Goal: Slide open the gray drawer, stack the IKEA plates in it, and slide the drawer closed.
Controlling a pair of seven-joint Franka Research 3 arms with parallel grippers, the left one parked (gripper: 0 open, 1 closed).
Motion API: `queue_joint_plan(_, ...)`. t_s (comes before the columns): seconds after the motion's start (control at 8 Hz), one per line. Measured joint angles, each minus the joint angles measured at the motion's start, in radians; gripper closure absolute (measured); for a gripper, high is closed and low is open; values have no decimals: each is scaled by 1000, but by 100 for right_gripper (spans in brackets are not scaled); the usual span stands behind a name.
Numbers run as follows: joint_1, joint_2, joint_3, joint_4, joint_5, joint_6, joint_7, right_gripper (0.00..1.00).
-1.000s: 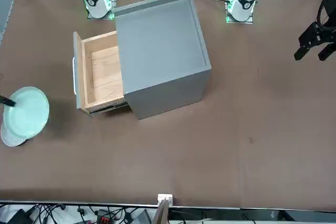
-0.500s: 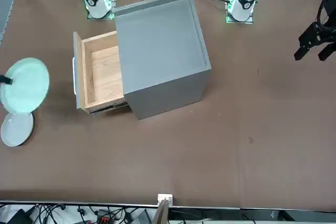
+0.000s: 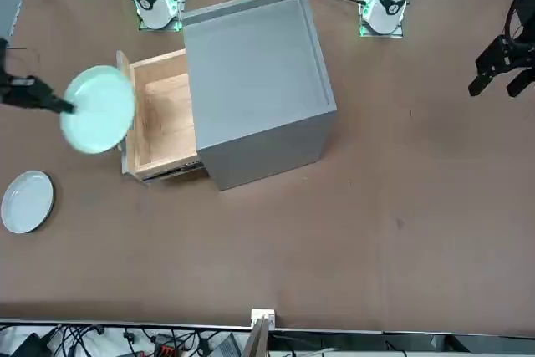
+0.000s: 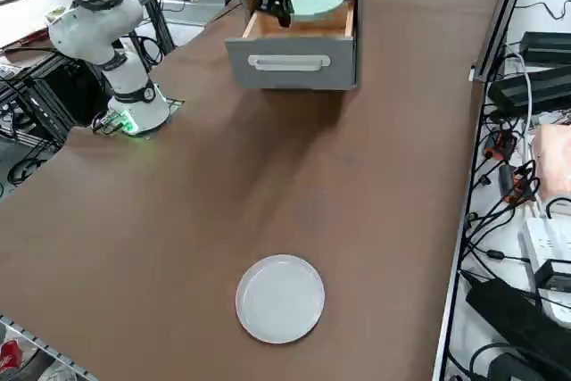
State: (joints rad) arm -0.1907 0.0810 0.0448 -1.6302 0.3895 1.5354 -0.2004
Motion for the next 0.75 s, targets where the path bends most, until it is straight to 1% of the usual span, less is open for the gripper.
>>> queue_joint_plan(0.25,58,-40,0,-109,-45,45,-4,100)
queue_joint_plan(0.5,118,-41,1,-164,-85,102,-5,100)
queue_joint_plan(0.75,171,-41,1,-194,-91,137,0,100)
